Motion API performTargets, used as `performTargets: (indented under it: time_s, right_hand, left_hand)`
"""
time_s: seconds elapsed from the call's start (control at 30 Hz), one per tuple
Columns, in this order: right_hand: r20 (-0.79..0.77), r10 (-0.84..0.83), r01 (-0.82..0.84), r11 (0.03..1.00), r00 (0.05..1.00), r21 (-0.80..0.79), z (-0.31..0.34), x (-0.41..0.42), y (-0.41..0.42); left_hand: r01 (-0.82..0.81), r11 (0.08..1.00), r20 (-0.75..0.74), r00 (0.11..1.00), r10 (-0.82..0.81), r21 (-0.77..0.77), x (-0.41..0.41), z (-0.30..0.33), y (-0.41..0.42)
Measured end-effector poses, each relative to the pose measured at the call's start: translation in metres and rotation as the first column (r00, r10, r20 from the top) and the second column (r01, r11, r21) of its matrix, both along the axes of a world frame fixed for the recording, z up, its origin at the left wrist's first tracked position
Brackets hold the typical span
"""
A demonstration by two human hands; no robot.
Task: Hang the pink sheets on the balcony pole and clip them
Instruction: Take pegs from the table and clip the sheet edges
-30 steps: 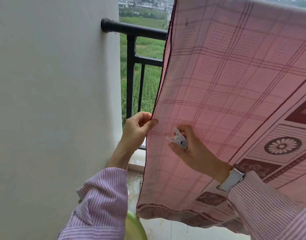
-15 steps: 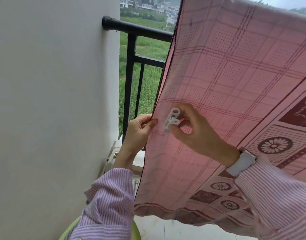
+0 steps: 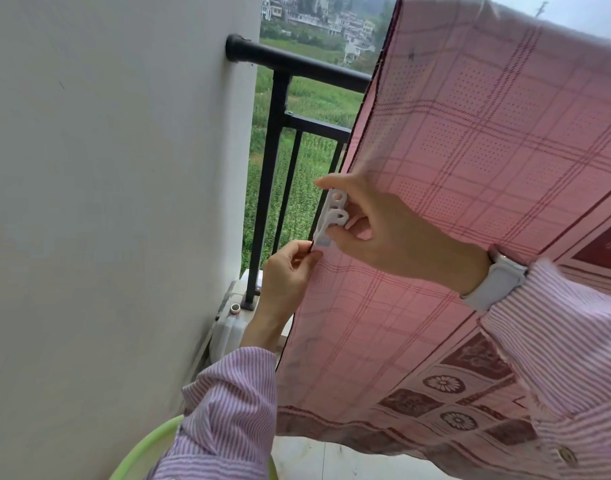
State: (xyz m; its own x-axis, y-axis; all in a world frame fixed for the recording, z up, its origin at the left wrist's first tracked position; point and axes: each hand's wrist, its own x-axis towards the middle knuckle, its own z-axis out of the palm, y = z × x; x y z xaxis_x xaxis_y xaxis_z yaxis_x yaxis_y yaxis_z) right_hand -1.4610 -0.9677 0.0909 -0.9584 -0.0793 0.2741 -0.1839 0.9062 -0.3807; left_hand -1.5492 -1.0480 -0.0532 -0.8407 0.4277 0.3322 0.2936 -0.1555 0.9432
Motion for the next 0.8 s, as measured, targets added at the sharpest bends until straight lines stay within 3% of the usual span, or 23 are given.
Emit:
performTargets:
  time_s: [0.17, 0.33, 0.57, 0.8]
  right_hand:
    - [0.075, -0.048, 0.049, 0.999, 0.996, -0.013, -0.001, -0.006, 0.002]
    - [-0.001, 0.016, -0.015, 0.955, 1.0, 0.296, -0.004, -0.008, -0.002]
    - [0.054, 0.01, -0.033, 0.899, 0.998, 0.436, 0.008, -0.018, -0.01]
    - [0.169, 0.083, -0.173, 0.753, 0.982, 0.635, 0.013, -0.035, -0.011]
  left_hand:
    - [0.015, 0.999, -0.032, 0.999, -0.016, -0.035, -0.001, -0.009, -0.003]
    - [-0.059, 0.994, -0.082, 0.995, 0.051, -0.093, -0.005, -0.015, -0.002]
    - [-0.064, 0.994, -0.058, 0.997, 0.058, -0.094, -0.005, -0.017, -0.007]
    - [-0.169, 0.984, -0.054, 0.985, 0.166, -0.051, -0.001, -0.022, -0.011]
